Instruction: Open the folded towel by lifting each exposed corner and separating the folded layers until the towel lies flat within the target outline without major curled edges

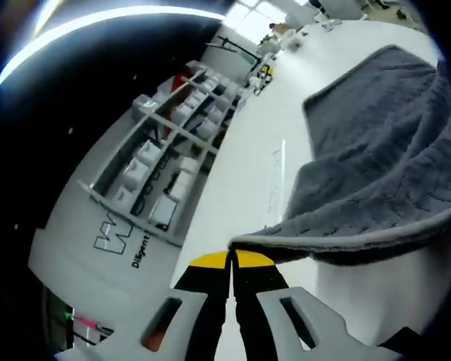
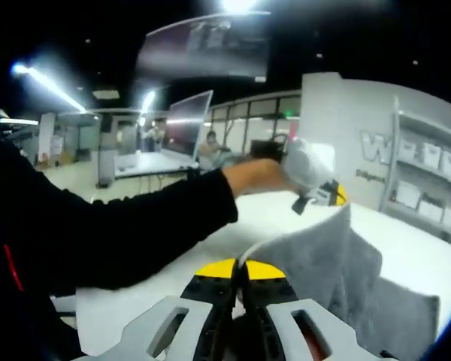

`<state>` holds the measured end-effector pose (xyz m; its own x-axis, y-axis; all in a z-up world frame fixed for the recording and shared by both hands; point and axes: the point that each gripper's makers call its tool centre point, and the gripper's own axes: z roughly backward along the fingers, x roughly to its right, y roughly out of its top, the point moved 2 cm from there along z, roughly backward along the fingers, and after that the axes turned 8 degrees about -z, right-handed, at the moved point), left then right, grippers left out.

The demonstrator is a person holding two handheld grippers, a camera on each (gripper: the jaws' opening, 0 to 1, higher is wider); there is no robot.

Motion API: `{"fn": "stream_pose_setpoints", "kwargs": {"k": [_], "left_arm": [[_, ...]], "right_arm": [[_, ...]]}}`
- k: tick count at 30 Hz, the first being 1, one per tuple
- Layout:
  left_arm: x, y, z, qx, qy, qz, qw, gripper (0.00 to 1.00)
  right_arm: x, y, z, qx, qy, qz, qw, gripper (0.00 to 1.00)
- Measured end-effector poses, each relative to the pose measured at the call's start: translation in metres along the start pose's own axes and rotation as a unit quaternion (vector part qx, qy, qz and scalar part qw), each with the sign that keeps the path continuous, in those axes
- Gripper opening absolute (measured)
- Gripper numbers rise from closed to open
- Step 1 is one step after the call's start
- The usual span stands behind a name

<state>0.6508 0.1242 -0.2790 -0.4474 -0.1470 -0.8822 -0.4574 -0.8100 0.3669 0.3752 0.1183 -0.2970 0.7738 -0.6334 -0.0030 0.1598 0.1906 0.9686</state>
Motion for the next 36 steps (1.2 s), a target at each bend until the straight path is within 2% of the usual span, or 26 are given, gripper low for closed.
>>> {"fn": "stream_pose_setpoints", "kwargs": {"k": [5, 8, 10, 20, 21, 24, 28, 33, 36], "left_arm": [[-0.007, -0.015, 0.016, -0.014, 0.01, 0.003, 0.9998, 0.0], [-0.006, -0.033, 0.025, -0.046, 0.006, -0.014, 0.9988, 0.0], [-0.005, -0.042, 0.029, -0.057, 0.007, -0.017, 0.9982, 0.0], [-0.012, -0.058, 0.049, -0.064, 0.011, -0.016, 0.9978, 0.0], [-0.011, -0.061, 0.05, -0.068, 0.01, -0.019, 0.9974, 0.0], [-0.006, -0.08, 0.054, -0.116, -0.01, -0.058, 0.9916, 0.0], [-0.005, -0.085, 0.059, -0.108, -0.014, -0.045, 0.9931, 0.0], [-0.003, -0.104, 0.07, -0.133, -0.024, -0.048, 0.9897, 0.01], [-0.005, -0.117, 0.079, -0.144, -0.029, -0.037, 0.9884, 0.01]], "right_arm": [[-0.006, 0.009, -0.007, 0.001, 0.004, 0.01, 0.9999, 0.0], [-0.011, 0.013, -0.012, 0.001, 0.008, 0.019, 0.9998, 0.0], [-0.014, 0.014, -0.016, -0.001, 0.012, 0.025, 0.9996, 0.0], [-0.033, 0.015, -0.031, -0.009, 0.03, 0.043, 0.9986, 0.0], [-0.035, 0.015, -0.032, -0.01, 0.032, 0.044, 0.9985, 0.0], [-0.04, 0.015, -0.034, -0.01, 0.036, 0.05, 0.9981, 0.0], [-0.047, 0.017, -0.048, -0.011, 0.043, 0.054, 0.9976, 0.0], [-0.059, 0.017, -0.065, -0.016, 0.057, 0.057, 0.9966, 0.0], [-0.067, 0.017, -0.075, -0.019, 0.068, 0.06, 0.9957, 0.0]]}}
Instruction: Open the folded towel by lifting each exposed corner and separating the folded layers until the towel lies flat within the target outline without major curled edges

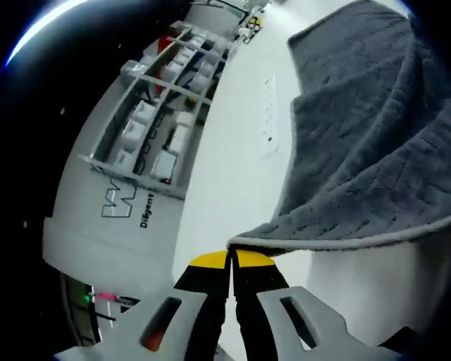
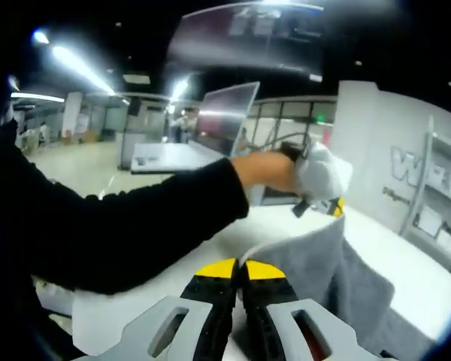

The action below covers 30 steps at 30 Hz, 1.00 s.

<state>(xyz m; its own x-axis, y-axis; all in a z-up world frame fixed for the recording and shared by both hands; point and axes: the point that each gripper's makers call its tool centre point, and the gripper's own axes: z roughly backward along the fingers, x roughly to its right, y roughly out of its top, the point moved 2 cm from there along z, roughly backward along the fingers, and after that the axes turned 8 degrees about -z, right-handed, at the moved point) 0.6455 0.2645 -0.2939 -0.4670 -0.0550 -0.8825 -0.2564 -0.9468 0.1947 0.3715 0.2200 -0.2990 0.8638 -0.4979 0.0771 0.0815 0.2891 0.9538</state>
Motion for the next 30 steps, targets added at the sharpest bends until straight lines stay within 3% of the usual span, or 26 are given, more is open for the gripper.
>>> {"fn": "stream_pose_setpoints", "kwargs": {"k": [10, 13, 17, 18, 24, 27, 28, 30], "left_arm": [[-0.016, -0.03, 0.027, -0.018, 0.015, 0.034, 0.9991, 0.01], [-0.015, -0.047, 0.029, -0.037, 0.005, 0.04, 0.9985, 0.01], [-0.011, -0.055, 0.029, -0.047, -0.007, 0.04, 0.998, 0.01], [-0.006, -0.067, 0.031, -0.065, -0.026, 0.053, 0.9962, 0.01], [0.004, -0.086, 0.033, -0.099, -0.045, 0.049, 0.9928, 0.01], [0.013, -0.102, 0.035, -0.143, -0.06, 0.016, 0.9878, 0.01], [0.018, -0.108, 0.033, -0.148, -0.067, 0.013, 0.9866, 0.01], [0.022, -0.114, 0.035, -0.154, -0.073, 0.01, 0.9853, 0.01]], "right_arm": [[-0.024, 0.011, -0.018, 0.009, 0.04, -0.01, 0.9991, 0.0], [-0.028, 0.018, -0.023, 0.016, 0.045, -0.002, 0.9989, 0.0], [-0.025, 0.015, -0.025, 0.018, 0.048, -0.002, 0.9987, 0.0], [-0.025, 0.015, -0.024, 0.018, 0.049, -0.002, 0.9986, 0.0], [-0.032, 0.012, -0.022, 0.017, 0.057, -0.005, 0.9982, 0.0], [-0.036, 0.012, -0.025, 0.017, 0.062, -0.006, 0.9979, 0.0], [-0.044, 0.03, -0.055, 0.016, 0.065, -0.007, 0.9978, 0.0], [-0.047, 0.032, -0.063, 0.016, 0.069, -0.009, 0.9975, 0.0]]}}
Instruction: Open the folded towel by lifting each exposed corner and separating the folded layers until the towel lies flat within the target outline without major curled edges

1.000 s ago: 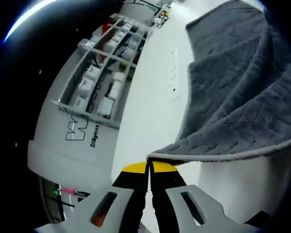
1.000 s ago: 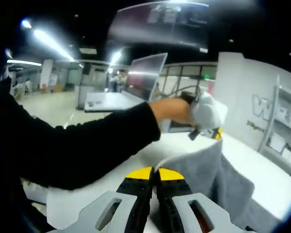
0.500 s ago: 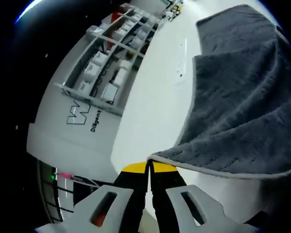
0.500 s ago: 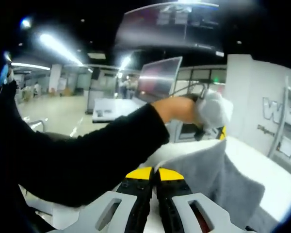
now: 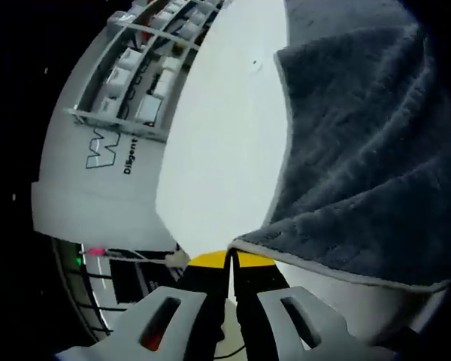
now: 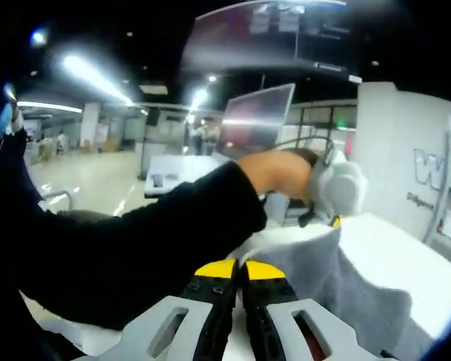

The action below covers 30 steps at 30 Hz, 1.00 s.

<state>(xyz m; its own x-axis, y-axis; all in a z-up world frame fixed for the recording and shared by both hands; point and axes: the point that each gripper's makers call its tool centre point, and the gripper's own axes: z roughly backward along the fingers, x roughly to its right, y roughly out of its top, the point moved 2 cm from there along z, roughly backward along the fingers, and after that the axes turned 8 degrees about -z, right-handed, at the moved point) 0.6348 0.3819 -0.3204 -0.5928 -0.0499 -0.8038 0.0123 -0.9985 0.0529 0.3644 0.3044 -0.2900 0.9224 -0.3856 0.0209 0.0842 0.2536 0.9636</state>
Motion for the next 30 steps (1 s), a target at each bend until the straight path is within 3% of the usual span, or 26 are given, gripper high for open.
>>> {"fn": "stream_pose_setpoints", "kwargs": {"k": [8, 11, 17, 28, 29, 30], "left_arm": [[0.0, -0.02, 0.0, -0.04, 0.011, -0.009, 0.9991, 0.01], [0.015, -0.033, 0.001, -0.065, -0.014, -0.014, 0.9977, 0.01], [0.024, -0.048, -0.007, -0.089, -0.027, -0.02, 0.9954, 0.01], [0.018, -0.039, 0.006, -0.068, -0.034, -0.02, 0.9969, 0.01], [0.01, -0.036, 0.027, -0.056, -0.02, -0.014, 0.9981, 0.01], [0.007, -0.035, 0.031, -0.053, -0.015, -0.011, 0.9985, 0.01]], "right_arm": [[-0.011, -0.003, -0.022, -0.007, 0.011, 0.0, 0.9999, 0.0], [-0.014, -0.008, -0.032, -0.015, 0.014, 0.004, 0.9998, 0.0], [-0.023, -0.023, -0.047, -0.034, 0.023, 0.007, 0.9991, 0.0], [-0.043, -0.057, -0.079, -0.074, 0.045, 0.017, 0.9961, 0.0], [-0.045, -0.059, -0.079, -0.076, 0.046, 0.018, 0.9959, 0.0], [-0.047, -0.062, -0.082, -0.08, 0.048, 0.019, 0.9955, 0.0]]}}
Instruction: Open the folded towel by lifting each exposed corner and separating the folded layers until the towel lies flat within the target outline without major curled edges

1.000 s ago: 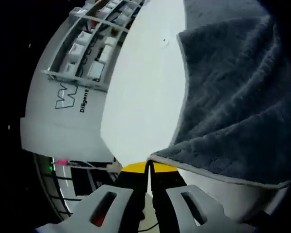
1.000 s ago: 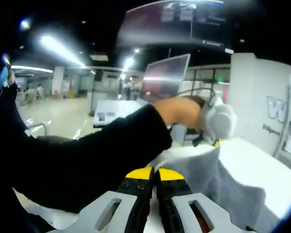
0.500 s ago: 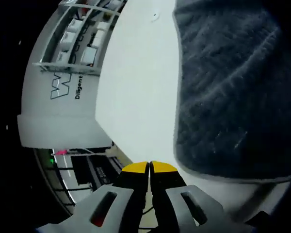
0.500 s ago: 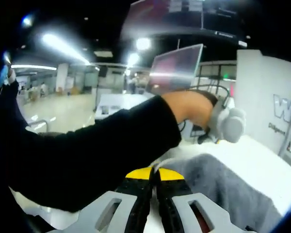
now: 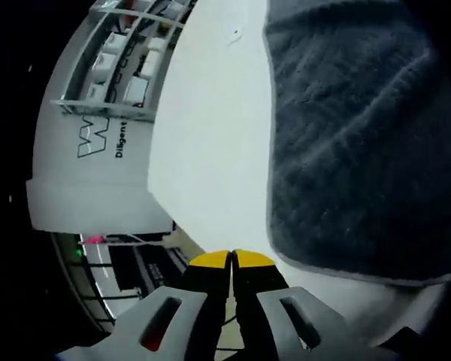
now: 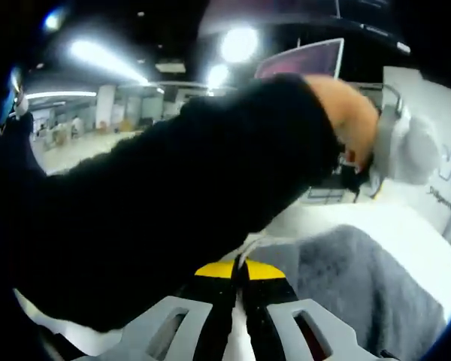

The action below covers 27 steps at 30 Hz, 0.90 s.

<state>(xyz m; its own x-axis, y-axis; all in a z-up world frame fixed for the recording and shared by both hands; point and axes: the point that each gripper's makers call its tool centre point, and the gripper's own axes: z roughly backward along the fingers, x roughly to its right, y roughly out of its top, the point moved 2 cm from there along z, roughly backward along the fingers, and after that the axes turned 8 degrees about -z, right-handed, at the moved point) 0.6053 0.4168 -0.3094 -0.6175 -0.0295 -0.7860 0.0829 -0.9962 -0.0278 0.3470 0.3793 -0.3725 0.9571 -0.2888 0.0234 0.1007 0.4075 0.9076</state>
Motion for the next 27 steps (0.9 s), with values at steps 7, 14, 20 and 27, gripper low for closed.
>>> {"fn": "stream_pose_setpoints", "kwargs": {"k": [7, 14, 20, 27], "left_arm": [[-0.03, 0.0, 0.051, 0.023, 0.08, 0.051, 0.9952, 0.2], [-0.046, 0.008, 0.074, 0.017, 0.116, 0.067, 0.9908, 0.42], [-0.061, 0.015, 0.1, 0.04, 0.177, 0.083, 0.9799, 0.82], [-0.06, 0.025, 0.109, 0.054, 0.187, 0.096, 0.9762, 0.93]], "right_arm": [[-0.006, -0.012, -0.013, -0.022, 0.006, -0.002, 0.9997, 0.0], [-0.011, -0.023, -0.02, -0.042, 0.008, 0.003, 0.9991, 0.0], [-0.007, -0.019, -0.029, -0.042, 0.002, 0.013, 0.999, 0.0], [-0.007, -0.017, -0.037, -0.044, -0.004, 0.022, 0.9988, 0.0]]}}
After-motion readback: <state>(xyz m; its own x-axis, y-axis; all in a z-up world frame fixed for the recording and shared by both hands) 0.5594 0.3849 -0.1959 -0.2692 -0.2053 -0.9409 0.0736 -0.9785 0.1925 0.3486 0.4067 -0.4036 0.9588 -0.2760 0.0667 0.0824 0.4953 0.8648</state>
